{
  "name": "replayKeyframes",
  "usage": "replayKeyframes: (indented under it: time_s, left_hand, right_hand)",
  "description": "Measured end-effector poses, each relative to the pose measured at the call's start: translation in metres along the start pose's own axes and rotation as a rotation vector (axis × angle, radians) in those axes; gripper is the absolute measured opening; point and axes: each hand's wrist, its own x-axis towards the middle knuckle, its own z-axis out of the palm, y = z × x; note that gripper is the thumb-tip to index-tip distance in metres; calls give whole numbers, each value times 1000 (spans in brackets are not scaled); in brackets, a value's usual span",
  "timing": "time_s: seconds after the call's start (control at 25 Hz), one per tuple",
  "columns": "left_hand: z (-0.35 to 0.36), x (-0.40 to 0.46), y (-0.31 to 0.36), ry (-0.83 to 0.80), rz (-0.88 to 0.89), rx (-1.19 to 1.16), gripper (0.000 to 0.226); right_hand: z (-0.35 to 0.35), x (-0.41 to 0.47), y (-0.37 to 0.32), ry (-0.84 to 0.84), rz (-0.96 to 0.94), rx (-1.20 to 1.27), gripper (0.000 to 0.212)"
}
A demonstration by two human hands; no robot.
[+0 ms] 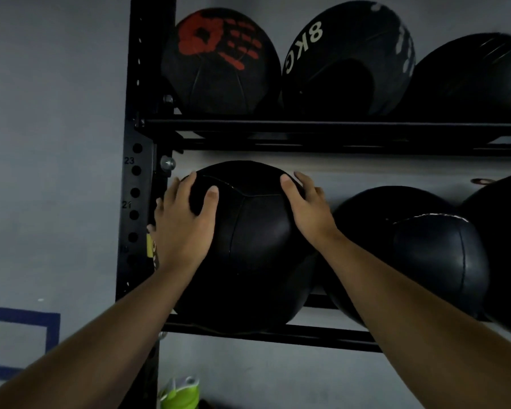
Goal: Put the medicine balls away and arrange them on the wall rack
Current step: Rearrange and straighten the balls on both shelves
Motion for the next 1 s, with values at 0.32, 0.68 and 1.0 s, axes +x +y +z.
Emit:
replayKeyframes:
  time_s: [0.32,0.68,1.0]
  left_hand:
    - [10,-4,11,-7,39,191,85]
    - [10,-8,4,29,45,182,81]
    - [25,-39,16,31,160,361,97]
  right_hand:
    - [5,5,9,19,-37,118,69]
    - [1,4,18,-22,-72,81,74]
    - [-42,-17,13,23,-257,-883,83]
